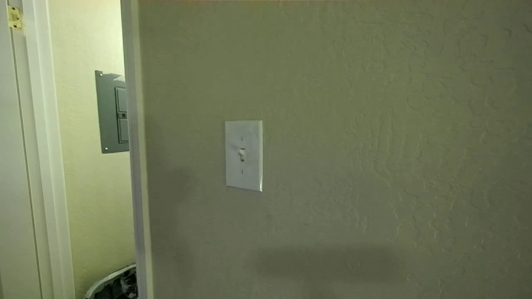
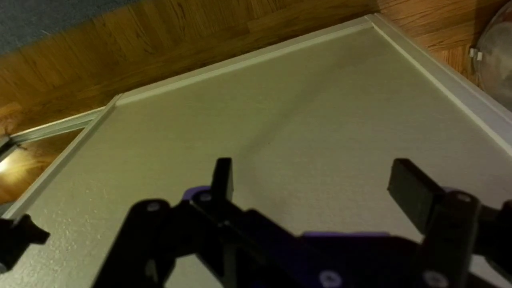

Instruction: Turn off the light switch

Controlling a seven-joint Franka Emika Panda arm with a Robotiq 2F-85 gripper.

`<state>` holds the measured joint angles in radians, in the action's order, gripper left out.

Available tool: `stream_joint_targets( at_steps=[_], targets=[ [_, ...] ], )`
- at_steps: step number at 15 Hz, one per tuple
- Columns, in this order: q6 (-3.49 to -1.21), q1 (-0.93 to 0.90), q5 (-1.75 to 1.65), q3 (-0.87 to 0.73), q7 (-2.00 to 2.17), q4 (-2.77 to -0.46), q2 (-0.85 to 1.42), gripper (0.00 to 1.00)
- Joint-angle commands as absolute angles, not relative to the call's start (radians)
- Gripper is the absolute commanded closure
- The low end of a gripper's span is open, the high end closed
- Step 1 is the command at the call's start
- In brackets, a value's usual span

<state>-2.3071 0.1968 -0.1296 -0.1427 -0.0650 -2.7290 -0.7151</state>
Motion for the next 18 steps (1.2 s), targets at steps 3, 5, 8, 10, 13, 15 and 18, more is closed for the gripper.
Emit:
stream_joint_targets(
  at_steps=[3,5,8,10,13,15,18],
  targets=[
    [-2.450,0.135,-0.115,-0.114,-0.072,-2.611,-0.561,0.00],
    [-2.492,0.114,-0.091,-0.116,-0.076,-2.573,-0.519,0.00],
    [-2.484,0.123,-0.100,-0.107,-0.067,-2.579,-0.526,0.00],
    [-2.486,0.118,-0.097,-0.106,-0.067,-2.560,-0.505,0.00],
    [-2.486,0.118,-0.097,-0.107,-0.067,-2.557,-0.502,0.00],
    [-2.522,0.095,-0.071,-0.123,-0.092,-2.540,-0.456,0.00],
    [-2.542,0.065,-0.026,-0.131,-0.122,-2.504,-0.404,0.00]
  ],
)
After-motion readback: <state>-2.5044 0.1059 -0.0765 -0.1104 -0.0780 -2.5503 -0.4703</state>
